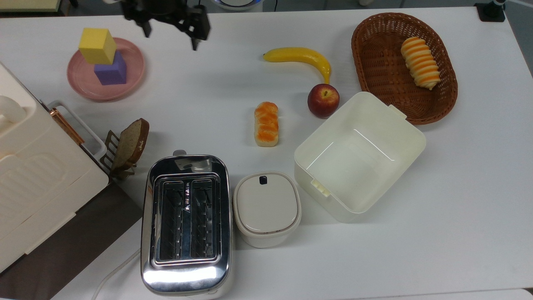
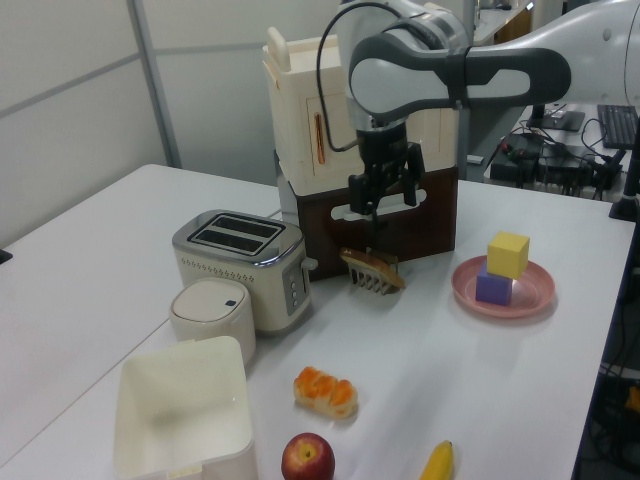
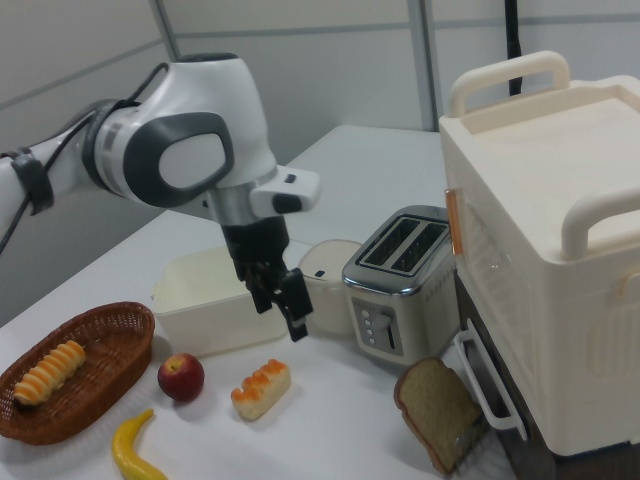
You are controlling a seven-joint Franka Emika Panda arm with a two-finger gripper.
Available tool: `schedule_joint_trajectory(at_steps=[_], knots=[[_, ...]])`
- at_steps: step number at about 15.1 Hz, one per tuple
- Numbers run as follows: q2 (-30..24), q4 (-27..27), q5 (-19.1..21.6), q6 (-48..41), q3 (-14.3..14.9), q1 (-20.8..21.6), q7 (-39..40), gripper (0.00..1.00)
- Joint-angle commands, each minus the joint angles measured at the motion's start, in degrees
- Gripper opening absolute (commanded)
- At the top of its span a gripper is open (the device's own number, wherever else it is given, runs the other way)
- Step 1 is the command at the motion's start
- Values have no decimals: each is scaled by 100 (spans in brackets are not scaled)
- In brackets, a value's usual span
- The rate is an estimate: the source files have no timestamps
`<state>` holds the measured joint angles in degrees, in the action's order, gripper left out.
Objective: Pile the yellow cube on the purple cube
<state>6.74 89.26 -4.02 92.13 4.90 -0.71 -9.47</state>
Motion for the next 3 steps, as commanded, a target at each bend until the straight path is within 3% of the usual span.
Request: schedule_joint_trajectory(at_steps=[1, 3], knots=[[-32, -93, 24, -134, 73, 421, -520, 100], [-41, -84, 15, -143, 81, 642, -661, 100]])
